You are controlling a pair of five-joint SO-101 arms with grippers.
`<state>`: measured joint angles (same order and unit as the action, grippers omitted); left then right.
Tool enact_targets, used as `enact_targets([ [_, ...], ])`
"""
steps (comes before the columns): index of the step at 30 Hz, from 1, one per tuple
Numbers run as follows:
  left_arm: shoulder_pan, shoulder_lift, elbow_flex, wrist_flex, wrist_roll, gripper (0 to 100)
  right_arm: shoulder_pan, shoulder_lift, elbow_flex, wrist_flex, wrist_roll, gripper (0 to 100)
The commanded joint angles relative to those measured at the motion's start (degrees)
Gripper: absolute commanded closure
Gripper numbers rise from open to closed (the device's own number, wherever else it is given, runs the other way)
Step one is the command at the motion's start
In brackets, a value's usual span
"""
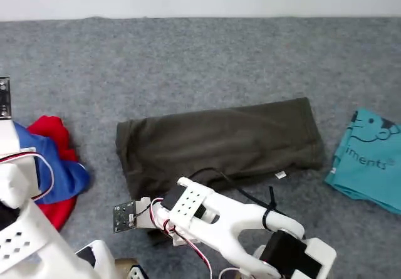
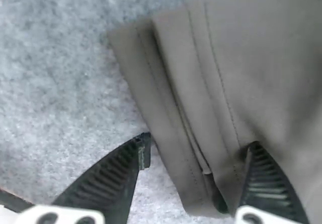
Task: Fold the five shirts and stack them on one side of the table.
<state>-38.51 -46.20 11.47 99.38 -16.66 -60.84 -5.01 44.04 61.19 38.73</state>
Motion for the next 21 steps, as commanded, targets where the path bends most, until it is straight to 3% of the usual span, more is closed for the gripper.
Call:
enact_targets([
  [1,-0.09,-0.79,-0.22,-0.44,0.35,99,-0.04,0.22,-1.23,-2.51,0.35,71.6],
  [10,-0.09,-0.79,-0.22,-0.62,0.35,99,-0.04,0.13,-1.41,-4.44,0.62,99.4],
  [21,-0.09,-0.79,-0.22,-0.53,0.35,99,-0.04,-5.05,-1.58,-4.09,0.26,98.8],
])
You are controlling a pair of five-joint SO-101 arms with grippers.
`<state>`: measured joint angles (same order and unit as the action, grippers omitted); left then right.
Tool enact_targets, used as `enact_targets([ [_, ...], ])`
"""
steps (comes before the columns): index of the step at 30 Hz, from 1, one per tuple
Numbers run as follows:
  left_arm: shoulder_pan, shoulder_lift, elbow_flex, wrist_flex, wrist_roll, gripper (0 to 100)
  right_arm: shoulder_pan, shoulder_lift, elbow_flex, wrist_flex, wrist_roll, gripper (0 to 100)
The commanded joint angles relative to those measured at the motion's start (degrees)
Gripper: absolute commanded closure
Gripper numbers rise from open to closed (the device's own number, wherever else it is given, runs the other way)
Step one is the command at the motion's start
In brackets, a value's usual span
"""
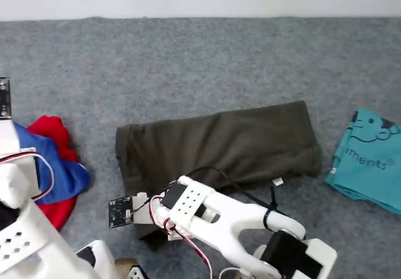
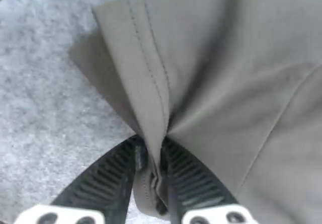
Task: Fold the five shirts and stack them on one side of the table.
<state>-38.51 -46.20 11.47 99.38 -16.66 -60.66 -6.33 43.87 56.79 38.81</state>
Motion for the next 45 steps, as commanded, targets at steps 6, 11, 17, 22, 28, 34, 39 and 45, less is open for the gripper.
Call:
enact_targets([
  [6,-0.09,-0.79,-0.22,-0.53,0.35,99,3.56,-9.98,-3.87,4.18,-1.05,98.8],
  [11,-0.09,-0.79,-0.22,-0.62,0.35,99,8.57,-9.45,-10.64,8.48,-1.58,98.8],
  [17,-0.09,-0.79,-0.22,-0.62,0.35,99,10.51,-5.32,-16.44,8.75,-2.11,98.8],
  [22,-0.09,-0.79,-0.22,-0.53,0.35,99,14.37,1.71,-23.03,8.66,-3.96,98.8],
  [28,-0.09,-0.79,-0.22,-0.35,0.35,99,19.56,10.77,-32.62,8.92,-5.45,98.8],
  [34,-0.09,-0.79,-0.22,-0.35,0.35,98,23.43,18.24,-40.53,13.67,-10.99,89.3],
  [39,-0.09,-0.88,1.19,-0.53,0.35,98,26.15,21.76,-48.26,18.15,-18.02,76.1],
  [45,-0.09,-1.23,3.21,-0.62,0.35,98,24.92,22.64,-58.37,26.33,-18.11,85.0],
])
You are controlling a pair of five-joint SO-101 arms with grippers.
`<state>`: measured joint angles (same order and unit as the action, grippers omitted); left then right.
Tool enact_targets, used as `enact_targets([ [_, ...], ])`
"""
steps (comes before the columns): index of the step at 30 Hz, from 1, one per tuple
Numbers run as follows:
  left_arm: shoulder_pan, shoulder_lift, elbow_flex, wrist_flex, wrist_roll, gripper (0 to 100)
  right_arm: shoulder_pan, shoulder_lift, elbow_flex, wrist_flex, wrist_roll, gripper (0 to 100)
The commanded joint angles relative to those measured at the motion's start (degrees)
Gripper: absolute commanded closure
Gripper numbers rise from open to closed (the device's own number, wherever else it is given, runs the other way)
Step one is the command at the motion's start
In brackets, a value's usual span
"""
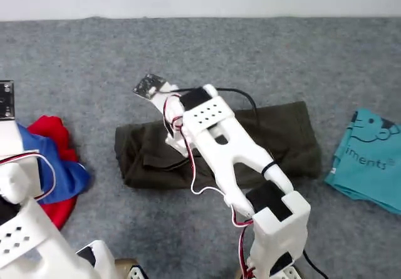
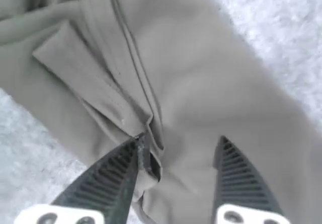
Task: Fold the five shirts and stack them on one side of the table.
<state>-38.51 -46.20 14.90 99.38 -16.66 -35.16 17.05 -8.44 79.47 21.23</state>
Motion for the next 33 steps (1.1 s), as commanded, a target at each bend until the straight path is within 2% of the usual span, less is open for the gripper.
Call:
enact_targets([
  [1,-0.09,-1.23,-0.31,-0.62,0.35,98,-1.36,-0.75,-7.3,5.23,-0.53,88.5],
  [4,-0.09,-1.23,-0.31,-1.14,0.35,98,-4.7,-0.75,-9.85,9.1,-0.53,99.8],
  [6,-0.09,-1.23,-0.31,-1.41,0.35,98,-7.34,-0.66,-9.85,10.77,-0.53,97.4],
  [12,-0.09,-1.23,-0.31,-1.41,0.35,98,-11.38,4.35,-9.41,8.4,-0.44,98.8],
  [15,-0.09,-1.23,-0.31,-1.41,0.35,98,-11.3,9.27,-9.49,4.97,0.0,98.8],
  [19,-0.09,-1.23,-0.31,-1.41,0.18,98,-8.04,13.49,-9.93,-1.19,6.42,98.9],
  [26,-0.09,-1.23,-0.31,-1.32,0.09,98,-2.07,17.01,-19.25,-2.77,8.88,98.9],
  [29,-0.09,-1.23,-0.31,-1.41,0.09,98,-2.07,17.01,-22.51,0.22,8.62,98.9],
  [33,-0.09,-1.14,-0.31,-1.41,0.09,98,-4.97,16.75,-26.81,9.89,8.44,98.9],
])
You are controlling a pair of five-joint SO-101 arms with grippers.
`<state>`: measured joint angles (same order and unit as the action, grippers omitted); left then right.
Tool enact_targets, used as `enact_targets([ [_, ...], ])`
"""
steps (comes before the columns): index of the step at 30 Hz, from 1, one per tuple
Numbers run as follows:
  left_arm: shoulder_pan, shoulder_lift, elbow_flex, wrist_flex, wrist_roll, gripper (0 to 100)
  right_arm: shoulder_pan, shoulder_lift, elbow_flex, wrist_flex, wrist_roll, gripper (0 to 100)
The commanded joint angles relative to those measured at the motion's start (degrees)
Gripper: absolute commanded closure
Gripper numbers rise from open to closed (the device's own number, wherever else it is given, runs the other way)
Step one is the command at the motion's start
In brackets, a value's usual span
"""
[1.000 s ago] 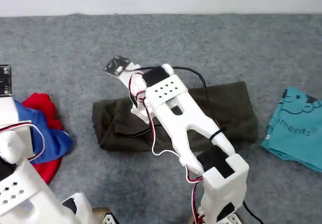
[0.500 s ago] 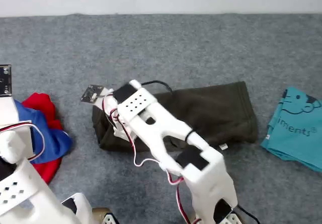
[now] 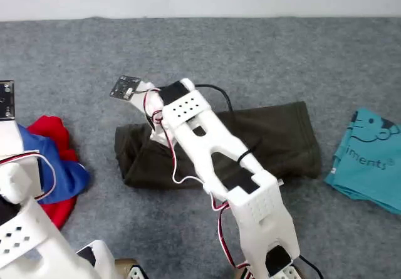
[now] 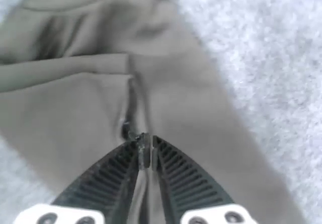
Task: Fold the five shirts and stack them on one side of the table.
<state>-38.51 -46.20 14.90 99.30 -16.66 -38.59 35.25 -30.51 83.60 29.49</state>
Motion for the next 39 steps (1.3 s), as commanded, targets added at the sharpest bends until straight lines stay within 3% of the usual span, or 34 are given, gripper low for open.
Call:
enact_targets([
  [1,-0.09,-1.23,-0.31,-1.32,0.09,98,-2.07,-1.45,-5.36,8.31,0.18,98.9],
  [8,0.0,-1.05,-0.31,-0.53,0.0,98,1.36,-1.98,-5.63,19.56,-1.93,99.0],
  [11,0.0,-0.88,-0.22,0.0,0.0,98,7.78,-5.32,-5.54,19.47,-6.24,99.0],
  [24,-0.09,-1.05,8.75,0.09,-6.86,98,37.05,-22.37,17.58,17.8,-6.86,98.6],
  [27,-0.09,-0.88,8.75,0.18,-6.86,98,39.87,-22.37,17.49,15.96,-7.47,92.5],
  [32,-0.09,-0.79,8.75,-0.09,-8.53,98,42.24,-19.3,17.58,10.86,-15.91,73.4],
  [39,-0.09,-0.79,8.75,0.18,-9.67,98,45.58,-13.23,17.58,3.91,-20.22,72.4],
])
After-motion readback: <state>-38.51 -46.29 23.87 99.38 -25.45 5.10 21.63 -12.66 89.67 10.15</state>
